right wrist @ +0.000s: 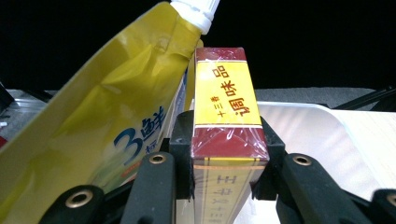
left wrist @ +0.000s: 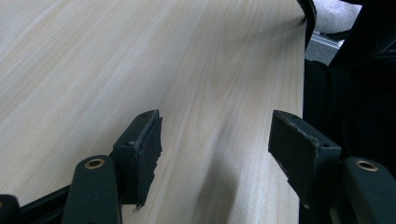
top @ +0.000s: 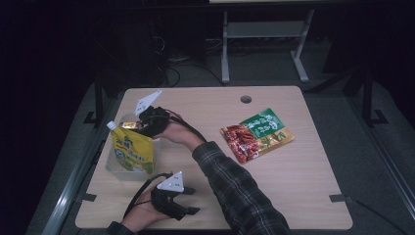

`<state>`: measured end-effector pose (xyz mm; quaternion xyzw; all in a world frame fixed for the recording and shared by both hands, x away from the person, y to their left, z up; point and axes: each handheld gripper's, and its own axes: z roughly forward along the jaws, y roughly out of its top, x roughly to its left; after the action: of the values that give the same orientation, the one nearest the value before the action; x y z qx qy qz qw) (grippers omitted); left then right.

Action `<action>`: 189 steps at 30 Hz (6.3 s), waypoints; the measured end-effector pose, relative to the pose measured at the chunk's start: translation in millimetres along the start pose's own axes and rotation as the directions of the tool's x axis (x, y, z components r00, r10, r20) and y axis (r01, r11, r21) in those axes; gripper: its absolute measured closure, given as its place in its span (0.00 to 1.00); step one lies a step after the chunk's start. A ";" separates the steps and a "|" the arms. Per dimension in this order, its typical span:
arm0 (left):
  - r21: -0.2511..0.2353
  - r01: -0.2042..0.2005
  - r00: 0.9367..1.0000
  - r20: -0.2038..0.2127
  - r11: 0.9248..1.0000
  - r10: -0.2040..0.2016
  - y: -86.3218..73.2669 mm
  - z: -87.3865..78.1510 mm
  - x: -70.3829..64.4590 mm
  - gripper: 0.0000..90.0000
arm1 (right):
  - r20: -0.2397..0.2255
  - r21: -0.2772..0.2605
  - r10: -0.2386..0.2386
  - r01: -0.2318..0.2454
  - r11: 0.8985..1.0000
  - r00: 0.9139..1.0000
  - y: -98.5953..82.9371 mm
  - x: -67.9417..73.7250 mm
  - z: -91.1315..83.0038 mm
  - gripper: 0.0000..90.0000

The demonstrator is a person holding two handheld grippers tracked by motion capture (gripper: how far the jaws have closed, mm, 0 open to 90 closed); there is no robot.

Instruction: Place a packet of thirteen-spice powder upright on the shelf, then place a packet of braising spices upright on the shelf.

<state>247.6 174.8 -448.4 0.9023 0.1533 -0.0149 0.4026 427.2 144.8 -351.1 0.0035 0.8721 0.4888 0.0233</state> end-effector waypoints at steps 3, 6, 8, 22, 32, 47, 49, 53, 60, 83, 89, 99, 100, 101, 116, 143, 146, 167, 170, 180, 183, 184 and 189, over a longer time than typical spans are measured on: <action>0.002 0.002 1.000 0.001 1.000 -0.002 -0.2 -0.1 0.3 0.38 | 0.001 0.007 -0.006 0.006 1.000 1.000 -1.8 -1.6 0.9 0.75; 0.009 -0.006 1.000 0.002 1.000 0.006 -0.1 -0.5 0.8 0.38 | -0.010 0.025 -0.005 0.005 1.000 1.000 -4.9 -1.6 4.2 0.75; 0.009 -0.007 1.000 0.002 1.000 0.007 0.0 -0.4 0.6 0.38 | -0.015 0.035 -0.002 0.002 0.999 1.000 -8.1 -1.2 7.7 0.75; 0.010 0.000 1.000 0.010 1.000 0.000 -0.5 1.0 0.0 0.38 | -0.024 0.043 0.088 -0.087 0.995 0.996 -29.2 -3.0 17.0 0.61; 0.010 0.008 1.000 0.003 1.000 -0.008 -1.2 -0.9 2.0 0.38 | 0.029 0.030 0.125 -0.126 0.992 0.992 -42.7 3.4 -32.7 0.49; -0.004 0.026 0.997 -0.070 1.000 -0.026 -2.4 -5.4 4.3 0.38 | 0.186 0.060 0.247 -0.262 0.963 0.951 -109.1 24.8 -106.9 0.46; -0.001 0.022 0.997 -0.078 1.000 -0.022 -2.4 -5.6 5.0 0.38 | 0.223 0.059 0.275 -0.295 0.954 0.935 -119.5 22.9 -116.4 0.48; -0.009 0.031 0.996 -0.088 0.999 -0.032 -2.2 -5.6 4.6 0.38 | 0.301 0.048 0.338 -0.368 0.929 0.892 -143.2 10.8 -137.1 0.57; -0.015 0.039 0.994 -0.099 0.999 -0.040 -2.9 -5.1 3.9 0.37 | 0.470 -0.032 0.412 -0.451 0.892 0.781 -182.8 -15.3 -175.3 0.95; -0.022 0.073 0.983 -0.168 0.997 -0.076 -5.1 -10.8 6.8 0.27 | 0.790 -0.110 0.489 -0.699 0.707 0.370 -302.8 -53.1 -287.1 1.00; -0.024 0.075 0.982 -0.174 0.997 -0.078 -5.8 -12.5 6.2 0.27 | 0.787 -0.093 0.489 -0.712 0.696 0.375 -307.8 -56.1 -282.6 1.00; -0.034 0.080 0.981 -0.174 0.996 -0.084 -6.1 -13.9 6.7 0.27 | 0.778 -0.065 0.474 -0.698 0.713 0.412 -310.8 -57.9 -277.3 1.00; -0.032 0.078 0.981 -0.174 0.996 -0.082 -6.0 -13.8 6.9 0.27 | 0.775 -0.058 0.470 -0.694 0.717 0.421 -309.8 -57.7 -275.5 1.00; -0.033 0.082 0.981 -0.172 0.996 -0.086 -5.8 -13.2 6.6 0.27 | 0.772 -0.053 0.467 -0.689 0.723 0.431 -308.5 -57.5 -273.0 1.00; -0.044 0.075 0.983 -0.166 0.996 -0.081 -4.4 -16.6 7.1 0.27 | 0.646 0.054 0.392 -0.552 0.832 0.655 -279.0 -32.5 -221.6 1.00; -0.055 0.081 0.977 -0.191 0.995 -0.090 1.1 -14.9 12.8 0.27 | 0.371 0.191 0.272 -0.360 0.913 0.888 -242.9 41.5 -173.4 1.00; -0.050 0.079 0.975 -0.206 0.996 -0.088 6.3 -12.1 17.0 0.27 | 0.385 0.172 0.304 -0.391 0.904 0.871 -238.6 46.6 -177.9 0.91; 0.065 0.194 0.940 -0.297 0.979 -0.166 34.2 38.8 77.4 0.17 | 0.428 0.016 0.463 -0.518 0.855 0.776 -253.3 131.6 -248.0 0.28; 0.057 0.212 0.936 -0.299 0.976 -0.185 33.2 39.7 80.6 0.16 | 0.425 0.000 0.462 -0.511 0.860 0.778 -253.8 140.9 -252.3 0.28; 0.080 0.199 0.943 -0.287 0.977 -0.169 34.9 37.7 76.1 0.38 | 0.438 -0.026 0.463 -0.503 0.864 0.771 -256.1 153.5 -261.7 0.28; 0.091 0.183 0.944 -0.295 0.979 -0.149 36.3 37.4 72.6 0.67 | 0.438 -0.031 0.464 -0.503 0.864 0.770 -255.6 153.3 -262.3 0.28; 0.102 0.178 0.943 -0.303 0.979 -0.140 37.5 37.9 71.4 0.73 | 0.440 -0.031 0.464 -0.504 0.863 0.769 -255.4 153.3 -262.1 0.28; 0.127 0.184 0.940 -0.313 0.975 -0.136 41.0 38.6 69.9 0.92 | 0.443 -0.033 0.462 -0.501 0.865 0.768 -254.6 153.6 -261.9 0.28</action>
<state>329.8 139.3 -455.4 0.9069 0.2845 0.0786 0.3008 266.4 -207.0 -437.4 0.3375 0.8343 0.4263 0.0916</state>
